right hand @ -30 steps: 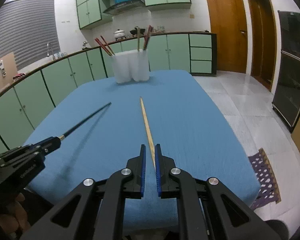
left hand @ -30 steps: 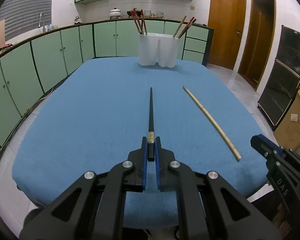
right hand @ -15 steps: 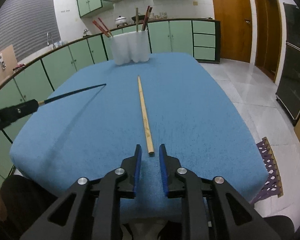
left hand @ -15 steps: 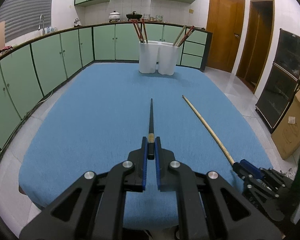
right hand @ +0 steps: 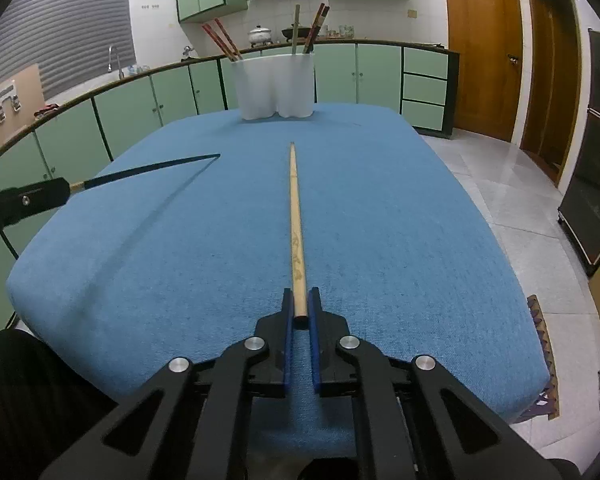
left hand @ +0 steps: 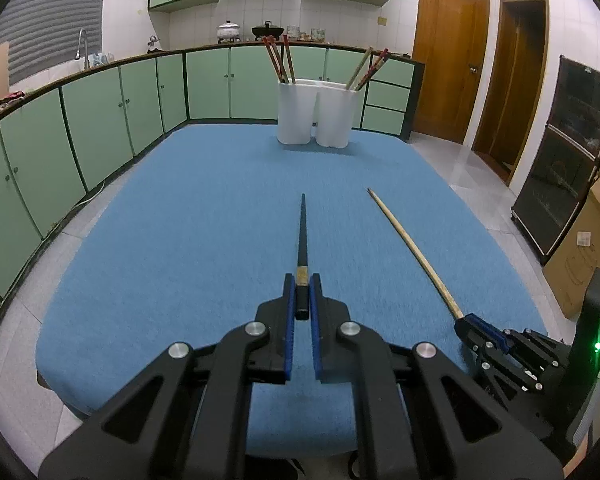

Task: Organize utensils
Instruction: 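Lift both held chopsticks and carry them over the white holder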

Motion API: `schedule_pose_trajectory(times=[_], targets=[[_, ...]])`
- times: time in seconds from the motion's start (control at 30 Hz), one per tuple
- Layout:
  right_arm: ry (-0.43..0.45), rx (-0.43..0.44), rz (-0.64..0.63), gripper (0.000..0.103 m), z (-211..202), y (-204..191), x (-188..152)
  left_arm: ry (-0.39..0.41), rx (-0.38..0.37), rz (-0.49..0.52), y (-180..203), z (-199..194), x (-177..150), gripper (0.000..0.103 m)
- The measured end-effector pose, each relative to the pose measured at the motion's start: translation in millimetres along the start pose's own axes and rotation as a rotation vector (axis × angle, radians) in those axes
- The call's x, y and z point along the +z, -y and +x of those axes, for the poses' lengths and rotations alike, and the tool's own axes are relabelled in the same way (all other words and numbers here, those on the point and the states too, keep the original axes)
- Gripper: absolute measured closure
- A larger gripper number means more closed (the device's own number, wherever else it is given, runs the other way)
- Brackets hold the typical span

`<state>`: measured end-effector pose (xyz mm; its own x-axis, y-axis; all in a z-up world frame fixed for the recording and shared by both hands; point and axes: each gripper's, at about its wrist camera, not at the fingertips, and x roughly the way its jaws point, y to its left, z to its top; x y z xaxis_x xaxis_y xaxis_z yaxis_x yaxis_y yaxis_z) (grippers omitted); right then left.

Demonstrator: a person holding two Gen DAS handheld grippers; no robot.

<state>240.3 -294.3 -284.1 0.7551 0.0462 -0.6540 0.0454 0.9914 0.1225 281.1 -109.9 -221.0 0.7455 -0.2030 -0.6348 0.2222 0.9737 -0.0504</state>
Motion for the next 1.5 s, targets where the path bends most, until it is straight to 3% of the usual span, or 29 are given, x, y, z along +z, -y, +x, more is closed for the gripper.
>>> schedule_pose_trajectory(times=[0.37, 0.67, 1.07, 1.5], targets=[[0.127, 0.041, 0.034, 0.096, -68, -2, 47, 0.052, 0.003, 0.017, -2, -24, 8, 0.097], [0.165, 0.062, -0.043, 0.096, -90, -15, 130, 0.117, -0.004, 0.049, 0, -45, 44, 0.097], [0.1, 0.083, -0.169, 0.096, -62, -40, 210, 0.137, -0.02, 0.085, -4, -39, 101, 0.097], [0.077, 0.09, -0.179, 0.096, -38, -42, 256, 0.112, -0.043, 0.094, -10, -14, 152, 0.097]])
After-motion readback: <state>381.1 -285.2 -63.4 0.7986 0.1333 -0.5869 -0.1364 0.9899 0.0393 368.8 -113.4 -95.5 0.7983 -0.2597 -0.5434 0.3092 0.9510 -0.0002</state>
